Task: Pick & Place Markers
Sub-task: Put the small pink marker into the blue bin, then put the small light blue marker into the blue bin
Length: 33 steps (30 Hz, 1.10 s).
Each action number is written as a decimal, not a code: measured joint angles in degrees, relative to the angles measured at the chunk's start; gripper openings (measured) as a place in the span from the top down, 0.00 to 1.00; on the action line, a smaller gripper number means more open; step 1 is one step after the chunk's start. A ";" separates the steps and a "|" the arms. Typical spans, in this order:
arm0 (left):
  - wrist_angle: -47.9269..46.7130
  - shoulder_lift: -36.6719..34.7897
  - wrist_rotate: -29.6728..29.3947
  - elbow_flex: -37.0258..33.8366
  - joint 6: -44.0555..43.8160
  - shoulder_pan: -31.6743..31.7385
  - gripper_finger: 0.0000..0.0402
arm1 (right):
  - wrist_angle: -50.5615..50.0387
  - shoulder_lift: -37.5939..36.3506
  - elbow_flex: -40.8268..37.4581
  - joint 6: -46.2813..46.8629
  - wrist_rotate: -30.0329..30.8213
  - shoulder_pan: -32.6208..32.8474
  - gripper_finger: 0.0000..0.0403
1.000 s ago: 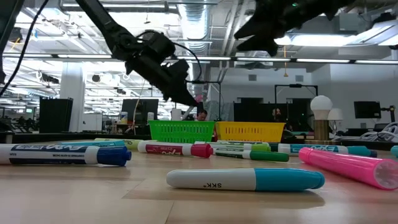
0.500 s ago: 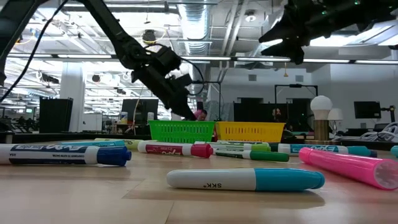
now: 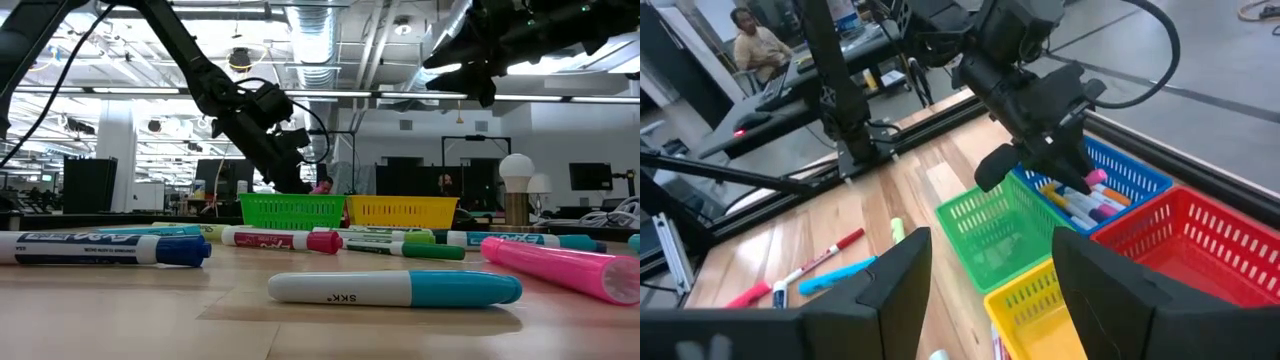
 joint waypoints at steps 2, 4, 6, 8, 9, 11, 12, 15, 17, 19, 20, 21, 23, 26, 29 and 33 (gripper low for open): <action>0.05 0.00 0.00 0.00 0.00 0.00 0.84 | 0.00 0.02 0.00 -0.02 -0.01 0.00 0.51; 0.04 0.00 -0.54 0.00 0.00 0.00 0.82 | 0.00 0.02 0.00 -0.02 -0.01 0.00 0.51; 0.04 0.00 -0.90 0.00 0.00 0.00 0.81 | 0.00 0.02 0.00 -0.02 -0.03 0.02 0.51; 0.04 0.00 -0.98 0.00 0.00 0.00 0.80 | 0.00 0.02 0.00 -0.06 -0.05 0.02 0.51; 0.06 0.00 -1.04 0.00 0.00 0.00 0.79 | 0.00 0.02 0.00 -0.07 -0.05 0.02 0.51; 0.07 0.00 -1.05 0.00 0.00 0.00 0.79 | 0.00 0.02 0.00 -0.11 -0.05 0.02 0.51; 0.07 0.00 -1.06 0.00 0.00 0.00 0.78 | 0.00 0.02 0.00 -0.09 -0.05 0.02 0.51; 0.12 -0.01 -1.06 -0.01 0.00 0.00 0.77 | 0.00 0.02 0.00 -0.11 -0.05 0.02 0.51; 0.25 -0.03 -1.07 -0.02 0.00 0.00 0.76 | 0.00 0.04 0.00 -0.11 -0.05 0.02 0.51; 0.10 -0.65 -1.09 -0.02 -0.06 0.00 0.74 | 0.00 0.04 0.00 -0.09 -0.05 0.02 0.51; 0.14 -1.40 -1.28 -0.02 -0.16 -0.09 0.73 | 0.00 0.04 0.00 -0.09 -0.05 0.02 0.51; 0.02 -2.56 -1.61 -0.02 -0.51 -0.28 0.73 | 0.00 0.04 0.00 -0.09 -0.06 0.02 0.51; 0.25 -5.49 -1.97 -0.02 -2.74 -0.83 0.72 | 0.00 0.04 0.00 -0.09 -0.07 0.02 0.51; 0.14 -11.25 -1.95 -0.02 -7.43 -2.06 0.71 | 0.00 0.07 0.00 -0.09 -0.09 0.04 0.51; 0.08 -17.59 -1.86 -0.02 -12.41 -3.64 0.71 | 0.00 0.11 0.00 -0.09 -0.11 0.13 0.51; -0.36 -25.34 -1.68 -0.36 -17.28 -6.51 0.71 | 0.00 0.11 0.00 0.61 -0.18 0.12 0.51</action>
